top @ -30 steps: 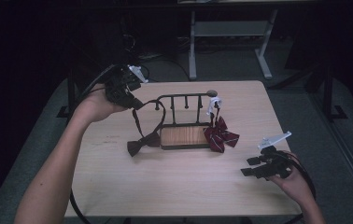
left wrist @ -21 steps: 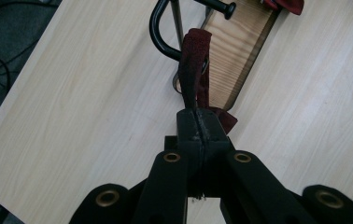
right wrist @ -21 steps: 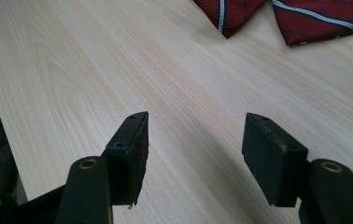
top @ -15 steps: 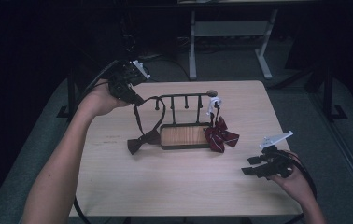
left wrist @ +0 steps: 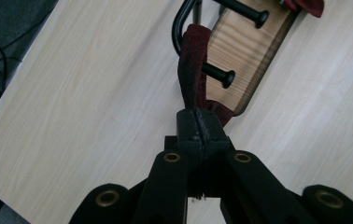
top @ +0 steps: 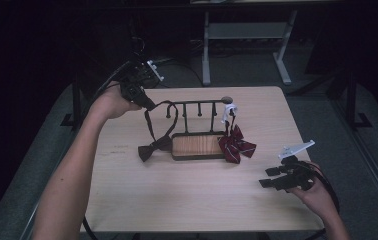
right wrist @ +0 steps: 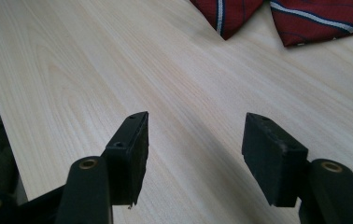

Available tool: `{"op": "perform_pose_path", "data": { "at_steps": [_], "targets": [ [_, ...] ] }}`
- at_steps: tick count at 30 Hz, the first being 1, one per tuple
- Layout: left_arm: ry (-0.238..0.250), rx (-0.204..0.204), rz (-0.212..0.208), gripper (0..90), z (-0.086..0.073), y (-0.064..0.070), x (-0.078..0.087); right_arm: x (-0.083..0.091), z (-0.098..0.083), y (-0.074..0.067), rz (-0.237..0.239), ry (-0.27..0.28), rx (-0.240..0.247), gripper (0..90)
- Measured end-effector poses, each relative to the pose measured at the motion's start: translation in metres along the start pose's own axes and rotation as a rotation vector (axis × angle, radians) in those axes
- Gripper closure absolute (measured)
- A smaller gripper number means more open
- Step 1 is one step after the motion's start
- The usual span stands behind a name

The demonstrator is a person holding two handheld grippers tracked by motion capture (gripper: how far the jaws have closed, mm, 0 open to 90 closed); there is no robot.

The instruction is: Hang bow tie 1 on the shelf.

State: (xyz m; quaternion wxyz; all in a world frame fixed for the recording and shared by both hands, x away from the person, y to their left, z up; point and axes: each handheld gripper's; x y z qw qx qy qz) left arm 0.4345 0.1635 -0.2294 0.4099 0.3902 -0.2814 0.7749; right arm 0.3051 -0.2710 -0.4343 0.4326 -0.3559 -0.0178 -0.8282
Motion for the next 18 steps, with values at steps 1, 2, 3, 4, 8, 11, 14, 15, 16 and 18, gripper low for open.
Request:
{"op": "perform_pose_path", "data": {
  "at_steps": [1,2,3,4,8,11,14,15,16,18],
  "targets": [
    [-0.004,0.001,0.000,89.6,0.000,-0.001,-0.001,0.000,0.000,0.000,0.001,0.000,0.000,41.1],
    [-0.008,0.002,0.002,89.6,0.001,-0.002,-0.002,0.000,0.000,0.000,0.001,0.000,-0.001,41.1],
    [-0.011,0.003,0.005,89.6,0.001,-0.002,-0.004,0.000,0.000,0.000,0.001,0.000,0.000,41.1],
    [-0.012,0.007,0.008,89.6,0.001,-0.002,-0.005,0.000,0.000,0.000,0.001,0.001,0.000,41.1],
    [-0.040,0.011,0.014,89.6,0.002,-0.005,-0.011,0.000,0.000,0.000,0.002,0.003,0.001,41.1],
    [-0.042,0.015,0.012,89.5,0.002,-0.006,-0.015,0.000,0.000,0.001,0.004,0.004,0.003,41.1],
    [-0.047,0.016,0.010,89.5,0.002,-0.007,-0.018,0.001,0.000,0.000,0.004,0.006,0.005,41.1],
    [-0.053,0.018,0.012,89.5,0.002,-0.007,-0.020,0.001,0.001,0.000,0.004,0.008,0.006,41.1],
    [-0.057,0.012,0.018,89.5,0.002,-0.007,-0.021,0.001,0.001,-0.001,0.003,0.009,0.007,41.1],
    [-0.065,0.013,0.027,89.3,0.002,-0.007,-0.023,0.001,0.001,-0.001,0.003,0.009,0.007,41.2]
  ]
}}
Point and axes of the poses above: each handheld gripper's, and its own axes: x roughly backward along the jaws, z roughly out of its top, y roughly to its right, and after that the axes turned 13 degrees about y, right-handed
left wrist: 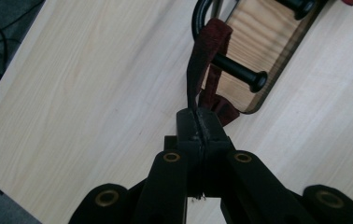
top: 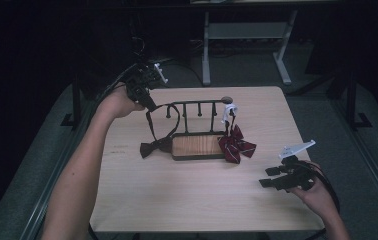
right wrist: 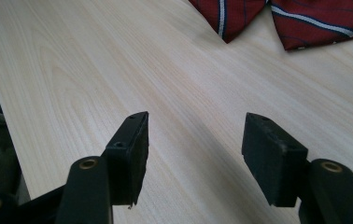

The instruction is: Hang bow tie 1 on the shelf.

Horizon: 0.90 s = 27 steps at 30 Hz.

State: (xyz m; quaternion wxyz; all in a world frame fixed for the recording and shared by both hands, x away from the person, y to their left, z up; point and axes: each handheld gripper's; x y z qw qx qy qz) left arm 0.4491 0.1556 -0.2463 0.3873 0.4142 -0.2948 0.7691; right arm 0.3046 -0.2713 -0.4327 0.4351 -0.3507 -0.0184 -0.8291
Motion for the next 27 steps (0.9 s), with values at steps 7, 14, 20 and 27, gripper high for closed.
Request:
{"op": "perform_pose_path", "data": {
  "at_steps": [7,14,20,27],
  "targets": [
    [-0.006,0.002,0.001,85.4,0.000,0.002,-0.002,0.001,0.000,0.000,0.000,-0.001,-0.003,41.1],
    [-0.004,-0.004,0.006,78.6,-0.002,0.002,0.000,0.000,0.000,0.000,-0.002,-0.002,-0.004,40.9],
    [0.018,-0.009,-0.001,74.5,-0.009,0.007,0.004,0.001,-0.001,0.002,-0.015,-0.004,-0.012,39.8],
    [0.040,-0.007,-0.012,71.9,-0.016,0.008,0.005,0.001,-0.002,0.004,-0.027,-0.012,-0.022,38.6]
  ]
}}
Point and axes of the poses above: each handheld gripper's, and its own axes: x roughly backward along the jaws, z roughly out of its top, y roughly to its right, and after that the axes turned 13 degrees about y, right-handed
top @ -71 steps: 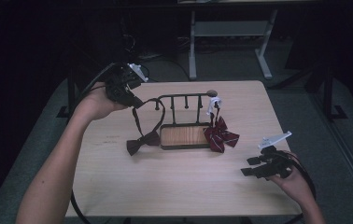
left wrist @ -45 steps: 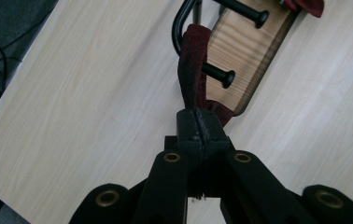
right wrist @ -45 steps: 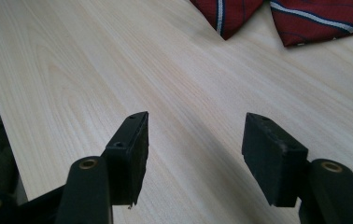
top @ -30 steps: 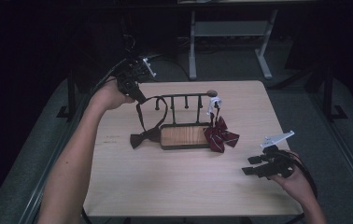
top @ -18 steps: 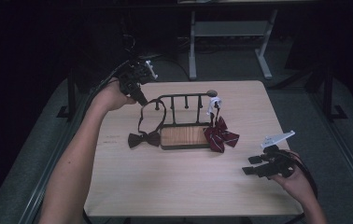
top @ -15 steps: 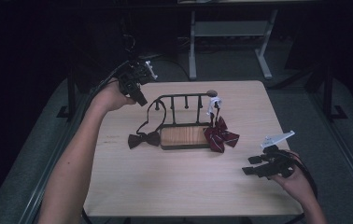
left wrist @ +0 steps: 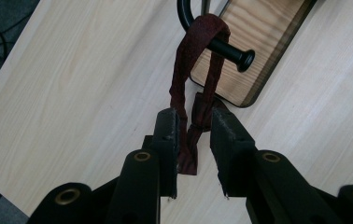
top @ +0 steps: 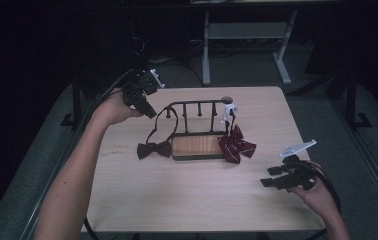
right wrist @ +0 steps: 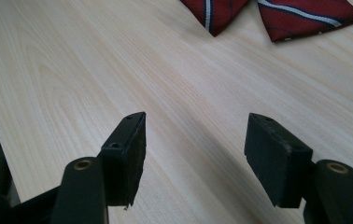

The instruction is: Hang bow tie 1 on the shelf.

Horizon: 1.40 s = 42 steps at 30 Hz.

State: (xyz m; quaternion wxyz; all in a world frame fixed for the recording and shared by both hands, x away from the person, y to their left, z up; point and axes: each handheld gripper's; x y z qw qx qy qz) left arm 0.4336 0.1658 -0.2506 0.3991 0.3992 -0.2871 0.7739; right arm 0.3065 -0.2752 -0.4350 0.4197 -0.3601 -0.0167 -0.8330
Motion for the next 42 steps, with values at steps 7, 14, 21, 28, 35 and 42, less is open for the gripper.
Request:
{"op": "perform_pose_path", "data": {
  "at_steps": [7,14,21,28,35,42],
  "targets": [
    [0.019,0.010,-0.014,69.1,-0.009,0.003,0.001,0.001,-0.001,0.001,-0.007,0.002,-0.008,38.5],
    [0.041,-0.004,-0.017,66.0,-0.013,0.011,0.003,0.002,-0.001,0.002,-0.009,0.005,-0.007,38.6],
    [0.049,-0.001,-0.028,62.1,-0.023,0.014,0.004,0.003,-0.002,0.003,-0.015,0.010,-0.009,38.6],
    [0.055,0.001,-0.044,59.2,-0.034,0.015,0.000,0.003,-0.002,0.003,-0.025,0.006,-0.008,38.6],
    [0.064,0.003,-0.048,55.1,-0.042,0.021,0.000,0.003,-0.002,0.003,-0.030,0.005,-0.013,38.6],
    [0.071,-0.010,-0.055,52.4,-0.052,0.029,-0.002,0.004,-0.002,0.003,-0.033,0.003,-0.012,38.6]
  ]
}}
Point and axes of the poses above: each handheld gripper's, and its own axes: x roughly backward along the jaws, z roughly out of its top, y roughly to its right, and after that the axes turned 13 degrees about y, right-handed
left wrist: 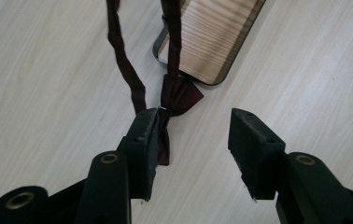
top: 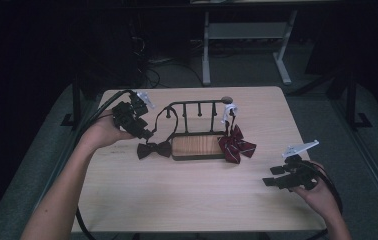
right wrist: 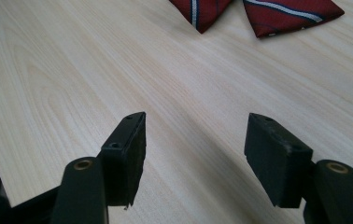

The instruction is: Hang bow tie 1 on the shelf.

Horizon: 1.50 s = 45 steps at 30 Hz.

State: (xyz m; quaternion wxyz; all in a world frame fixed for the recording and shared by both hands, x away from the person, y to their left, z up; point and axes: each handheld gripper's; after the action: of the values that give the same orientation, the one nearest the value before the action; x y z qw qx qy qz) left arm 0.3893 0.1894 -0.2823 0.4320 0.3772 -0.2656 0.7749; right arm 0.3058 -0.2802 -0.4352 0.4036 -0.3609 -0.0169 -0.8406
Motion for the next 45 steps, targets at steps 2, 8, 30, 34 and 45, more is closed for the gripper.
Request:
{"op": "perform_pose_path", "data": {
  "at_steps": [2,8,30,34,45],
  "targets": [
    [0.002,-0.005,-0.005,51.9,-0.003,0.002,0.000,0.000,0.000,0.000,0.000,0.000,-0.001,38.6],
    [0.011,-0.002,-0.007,49.8,-0.010,0.005,-0.002,0.000,0.000,0.000,-0.002,0.000,0.000,38.5],
    [0.015,0.006,-0.023,41.6,-0.032,0.015,-0.011,0.000,-0.001,0.001,-0.005,0.001,0.001,38.4],
    [0.018,0.006,-0.026,41.0,-0.035,0.017,-0.012,0.000,-0.001,0.001,-0.005,0.002,0.001,38.4],
    [0.031,0.023,-0.027,40.0,-0.048,0.022,-0.018,0.000,-0.001,0.001,-0.006,0.001,0.000,38.4]
  ]
}}
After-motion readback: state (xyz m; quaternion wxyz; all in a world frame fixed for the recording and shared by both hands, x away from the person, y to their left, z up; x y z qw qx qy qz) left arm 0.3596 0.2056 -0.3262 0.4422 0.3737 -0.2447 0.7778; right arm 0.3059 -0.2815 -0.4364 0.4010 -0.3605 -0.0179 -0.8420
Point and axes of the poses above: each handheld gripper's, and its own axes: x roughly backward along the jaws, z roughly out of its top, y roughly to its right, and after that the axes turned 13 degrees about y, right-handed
